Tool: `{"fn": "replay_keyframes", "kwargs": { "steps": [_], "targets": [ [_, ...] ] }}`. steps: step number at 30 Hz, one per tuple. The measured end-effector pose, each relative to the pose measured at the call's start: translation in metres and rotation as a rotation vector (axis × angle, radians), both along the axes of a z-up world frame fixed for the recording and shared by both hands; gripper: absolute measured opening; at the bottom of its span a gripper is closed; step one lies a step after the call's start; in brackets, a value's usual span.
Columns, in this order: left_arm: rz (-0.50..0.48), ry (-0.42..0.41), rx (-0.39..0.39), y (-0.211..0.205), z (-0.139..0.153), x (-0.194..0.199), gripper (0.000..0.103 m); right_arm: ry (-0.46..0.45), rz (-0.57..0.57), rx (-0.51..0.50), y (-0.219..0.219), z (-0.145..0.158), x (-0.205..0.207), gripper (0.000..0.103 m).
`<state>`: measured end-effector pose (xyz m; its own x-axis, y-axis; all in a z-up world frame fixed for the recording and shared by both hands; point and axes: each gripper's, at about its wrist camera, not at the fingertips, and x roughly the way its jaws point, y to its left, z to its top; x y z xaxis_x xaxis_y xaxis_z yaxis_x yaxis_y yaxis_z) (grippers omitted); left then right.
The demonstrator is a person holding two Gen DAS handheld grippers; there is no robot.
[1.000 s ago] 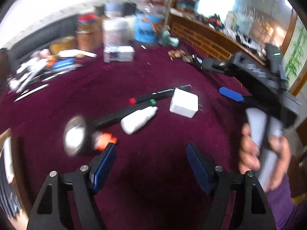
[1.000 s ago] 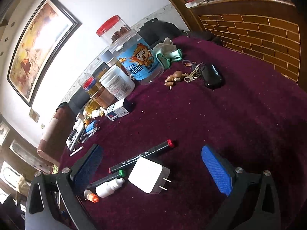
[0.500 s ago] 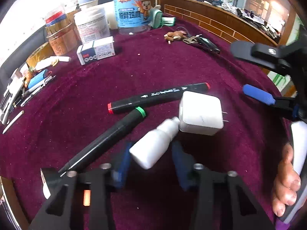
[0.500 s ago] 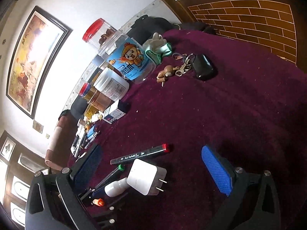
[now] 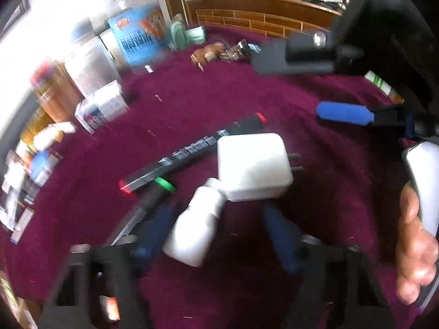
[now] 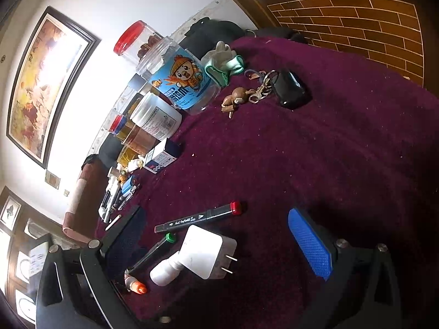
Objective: Organize rigid objects
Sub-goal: 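Grasp the white dropper bottle with the left tool, then grasp the white charger with the right tool while left tool holds the bottle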
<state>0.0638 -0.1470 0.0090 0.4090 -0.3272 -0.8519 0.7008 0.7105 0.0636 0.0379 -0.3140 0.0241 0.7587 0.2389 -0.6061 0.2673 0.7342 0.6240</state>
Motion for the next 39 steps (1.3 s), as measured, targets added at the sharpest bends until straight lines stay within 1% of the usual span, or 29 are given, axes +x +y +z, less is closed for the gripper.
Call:
{"fn": "replay_keyframes", "kwargs": {
  "steps": [1, 2, 3, 5, 7, 9, 12, 14, 16, 18, 19, 20, 21, 22, 23, 24, 25, 27, 28, 29, 30, 31, 33, 34, 35, 36, 38, 39],
  "targets": [
    [0.008, 0.042, -0.015, 0.001, 0.001, 0.001, 0.042, 0.002, 0.001, -0.003, 0.000, -0.001, 0.001, 0.103],
    [0.024, 0.049, -0.022, 0.002, 0.003, 0.000, 0.028, 0.008, 0.002, -0.010, 0.000, -0.001, 0.002, 0.103],
    [0.039, 0.054, -0.023, 0.006, 0.004, -0.003, 0.028, 0.013, 0.003, -0.015, 0.001, -0.002, 0.003, 0.103],
    [0.071, 0.071, -0.058, 0.019, 0.009, -0.009, 0.028, 0.022, 0.013, -0.013, 0.002, -0.004, 0.006, 0.103],
    [0.097, 0.067, -0.080, 0.034, 0.015, -0.018, 0.028, 0.030, 0.029, -0.016, 0.004, -0.005, 0.007, 0.103],
    [0.124, 0.055, -0.100, 0.053, 0.022, -0.031, 0.028, 0.037, 0.047, -0.030, 0.007, -0.006, 0.010, 0.103],
    [0.160, 0.033, -0.140, 0.087, 0.036, -0.065, 0.028, 0.060, 0.077, -0.052, 0.013, -0.009, 0.014, 0.103],
    [0.189, 0.013, -0.158, 0.111, 0.043, -0.086, 0.028, 0.069, 0.082, -0.077, 0.017, -0.011, 0.015, 0.103],
    [0.228, -0.013, -0.166, 0.136, 0.048, -0.107, 0.028, 0.074, 0.093, -0.126, 0.024, -0.011, 0.016, 0.103],
    [0.265, -0.029, -0.167, 0.156, 0.047, -0.127, 0.028, 0.081, 0.115, -0.187, 0.033, -0.010, 0.017, 0.103],
    [0.296, -0.040, -0.158, 0.169, 0.045, -0.137, 0.028, 0.075, 0.132, -0.201, 0.038, -0.010, 0.017, 0.103],
    [0.313, -0.040, -0.158, 0.177, 0.042, -0.141, 0.028, 0.064, 0.160, -0.195, 0.041, -0.010, 0.017, 0.100],
    [0.335, -0.031, -0.171, 0.187, 0.039, -0.144, 0.028, 0.055, 0.198, -0.173, 0.045, -0.011, 0.017, 0.094],
    [0.366, -0.004, -0.196, 0.200, 0.034, -0.149, 0.028, 0.054, 0.242, -0.156, 0.051, -0.013, 0.018, 0.093],
    [0.386, 0.016, -0.207, 0.206, 0.029, -0.147, 0.028, 0.054, 0.263, -0.186, 0.058, -0.012, 0.017, 0.093],
    [0.402, 0.028, -0.212, 0.210, 0.025, -0.147, 0.028, 0.058, 0.299, -0.214, 0.066, -0.012, 0.017, 0.093],
    [0.415, 0.038, -0.216, 0.215, 0.021, -0.149, 0.028, 0.060, 0.347, -0.217, 0.075, -0.012, 0.016, 0.093],
    [0.430, 0.053, -0.215, 0.219, 0.014, -0.150, 0.028, 0.077, 0.400, -0.231, 0.088, -0.012, 0.013, 0.094],
    [0.436, 0.062, -0.219, 0.221, 0.011, -0.149, 0.028, 0.087, 0.463, -0.217, 0.097, -0.011, 0.010, 0.094],
    [0.437, 0.067, -0.227, 0.222, 0.009, -0.147, 0.028, 0.093, 0.532, -0.180, 0.104, -0.011, 0.007, 0.093],
    [0.437, 0.076, -0.239, 0.223, 0.007, -0.146, 0.028, 0.097, 0.572, -0.152, 0.108, -0.009, 0.003, 0.093],
    [0.439, 0.088, -0.248, 0.224, 0.004, -0.144, 0.028, 0.099, 0.560, -0.169, 0.110, -0.005, -0.003, 0.093],
    [0.445, 0.102, -0.264, 0.223, 0.002, -0.142, 0.028, 0.127, 0.444, -0.327, 0.110, 0.004, -0.010, 0.093],
    [0.446, 0.095, -0.266, 0.222, 0.001, -0.141, 0.028, 0.138, 0.394, -0.389, 0.108, 0.006, -0.010, 0.093],
    [0.446, 0.087, -0.263, 0.221, 0.002, -0.141, 0.028, 0.150, 0.354, -0.423, 0.105, 0.007, -0.008, 0.093],
    [0.447, 0.075, -0.261, 0.219, 0.001, -0.142, 0.028, 0.158, 0.327, -0.425, 0.102, 0.007, -0.006, 0.093],
    [0.448, 0.039, -0.247, 0.215, 0.000, -0.144, 0.028, 0.173, 0.300, -0.383, 0.096, 0.003, 0.001, 0.093],
    [0.445, 0.020, -0.234, 0.212, 0.000, -0.145, 0.028, 0.181, 0.283, -0.381, 0.095, 0.002, 0.005, 0.093]
  ]
}}
